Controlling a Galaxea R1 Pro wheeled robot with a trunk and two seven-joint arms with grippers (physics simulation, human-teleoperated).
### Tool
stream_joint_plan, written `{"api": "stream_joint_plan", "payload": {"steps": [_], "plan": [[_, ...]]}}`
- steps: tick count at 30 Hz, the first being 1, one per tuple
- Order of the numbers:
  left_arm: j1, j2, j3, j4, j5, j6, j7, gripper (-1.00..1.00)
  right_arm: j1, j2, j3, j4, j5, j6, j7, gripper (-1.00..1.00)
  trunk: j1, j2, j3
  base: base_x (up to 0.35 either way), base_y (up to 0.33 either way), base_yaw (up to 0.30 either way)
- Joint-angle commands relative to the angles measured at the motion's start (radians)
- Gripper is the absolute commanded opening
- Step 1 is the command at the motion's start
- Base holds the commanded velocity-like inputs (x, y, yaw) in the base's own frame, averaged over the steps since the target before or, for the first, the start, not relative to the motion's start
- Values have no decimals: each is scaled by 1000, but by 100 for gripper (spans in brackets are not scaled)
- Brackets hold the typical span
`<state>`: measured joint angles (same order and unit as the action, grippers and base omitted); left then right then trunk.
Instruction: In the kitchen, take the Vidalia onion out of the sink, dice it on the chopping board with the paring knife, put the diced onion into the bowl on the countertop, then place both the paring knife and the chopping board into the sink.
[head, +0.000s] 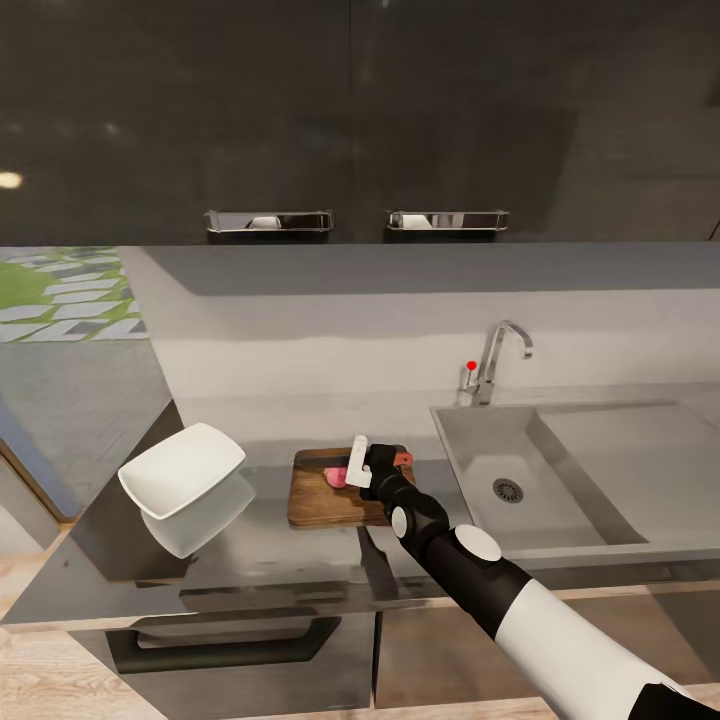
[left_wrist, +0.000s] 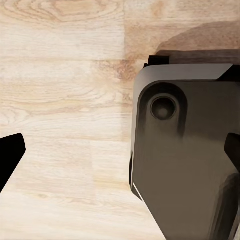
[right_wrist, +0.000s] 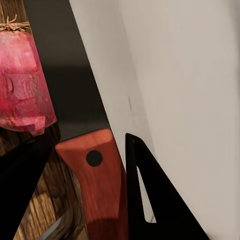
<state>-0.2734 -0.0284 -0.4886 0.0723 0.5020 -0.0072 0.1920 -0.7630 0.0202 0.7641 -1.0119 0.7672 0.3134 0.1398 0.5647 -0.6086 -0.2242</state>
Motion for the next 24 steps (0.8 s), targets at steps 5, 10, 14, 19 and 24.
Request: {"api": "stream_joint_plan", "payload": {"steps": [5, 10, 14, 19, 24], "plan": [[-1, -1, -8, 3, 7, -1, 1, 100, -1, 1, 2, 14, 11, 6, 3, -100, 0, -1, -2, 0, 0, 0], [-1, -1, -8, 2, 7, -1, 1, 100, -1, 4, 3, 71, 12, 4, 0, -100, 0, -1, -2, 0, 0, 0], [-1, -1, -8, 2, 7, -1, 1, 100, -1, 4, 3, 71, 12, 4, 0, -100, 0, -1, -2, 0, 0, 0], [-1, -1, -8, 1, 7, -1, 1, 100, -1, 4, 3, 70, 13, 4, 0, -100, 0, -1, -2, 0, 0, 0], [-1, -1, -8, 1, 7, -1, 1, 100, -1, 4, 3, 71, 12, 4, 0, -100, 0, -1, -2, 0, 0, 0]]}}
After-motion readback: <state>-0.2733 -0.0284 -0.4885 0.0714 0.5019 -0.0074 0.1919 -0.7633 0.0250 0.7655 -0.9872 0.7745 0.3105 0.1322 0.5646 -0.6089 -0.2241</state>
